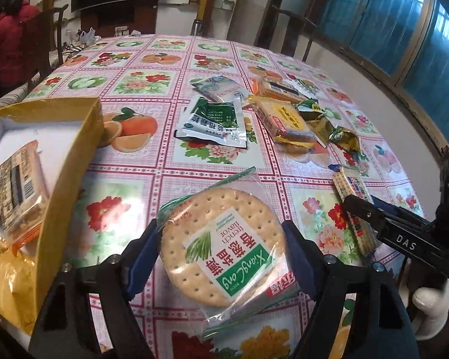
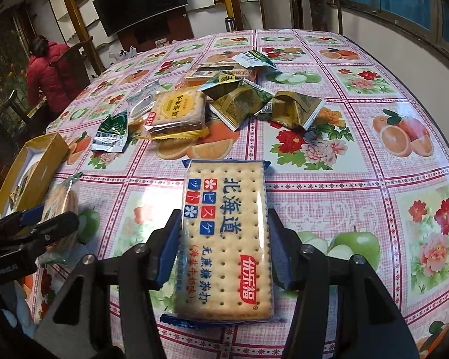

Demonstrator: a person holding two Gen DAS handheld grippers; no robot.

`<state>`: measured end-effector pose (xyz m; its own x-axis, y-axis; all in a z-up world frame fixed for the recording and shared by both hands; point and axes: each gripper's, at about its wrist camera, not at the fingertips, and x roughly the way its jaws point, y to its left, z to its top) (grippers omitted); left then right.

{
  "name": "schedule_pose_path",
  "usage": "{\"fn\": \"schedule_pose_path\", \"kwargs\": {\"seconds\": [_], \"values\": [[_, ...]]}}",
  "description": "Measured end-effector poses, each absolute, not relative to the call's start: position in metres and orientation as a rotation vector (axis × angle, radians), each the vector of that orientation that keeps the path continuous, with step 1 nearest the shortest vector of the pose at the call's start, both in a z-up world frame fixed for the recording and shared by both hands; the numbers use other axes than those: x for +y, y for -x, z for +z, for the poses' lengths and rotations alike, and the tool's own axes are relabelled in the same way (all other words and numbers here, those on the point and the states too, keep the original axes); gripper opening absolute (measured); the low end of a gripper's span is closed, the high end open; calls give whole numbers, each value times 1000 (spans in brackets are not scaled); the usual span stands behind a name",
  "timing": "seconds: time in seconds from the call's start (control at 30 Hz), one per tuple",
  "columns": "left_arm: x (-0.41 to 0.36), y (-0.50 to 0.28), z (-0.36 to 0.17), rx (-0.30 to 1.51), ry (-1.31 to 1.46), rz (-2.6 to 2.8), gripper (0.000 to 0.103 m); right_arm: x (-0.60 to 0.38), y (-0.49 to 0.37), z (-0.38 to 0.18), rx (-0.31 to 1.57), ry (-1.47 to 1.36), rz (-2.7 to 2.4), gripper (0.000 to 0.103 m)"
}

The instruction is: Organize snacks

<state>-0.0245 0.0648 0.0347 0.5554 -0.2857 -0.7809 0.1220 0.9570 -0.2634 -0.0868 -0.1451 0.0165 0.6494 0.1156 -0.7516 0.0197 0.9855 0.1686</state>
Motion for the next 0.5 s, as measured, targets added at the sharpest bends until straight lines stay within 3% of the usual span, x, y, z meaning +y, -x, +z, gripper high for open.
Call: {"fn": "schedule_pose_path", "kwargs": {"seconds": [0.5], "values": [[219,71,97,759,342,-98,79,-75,111,57,731,-165,316,56]]}}
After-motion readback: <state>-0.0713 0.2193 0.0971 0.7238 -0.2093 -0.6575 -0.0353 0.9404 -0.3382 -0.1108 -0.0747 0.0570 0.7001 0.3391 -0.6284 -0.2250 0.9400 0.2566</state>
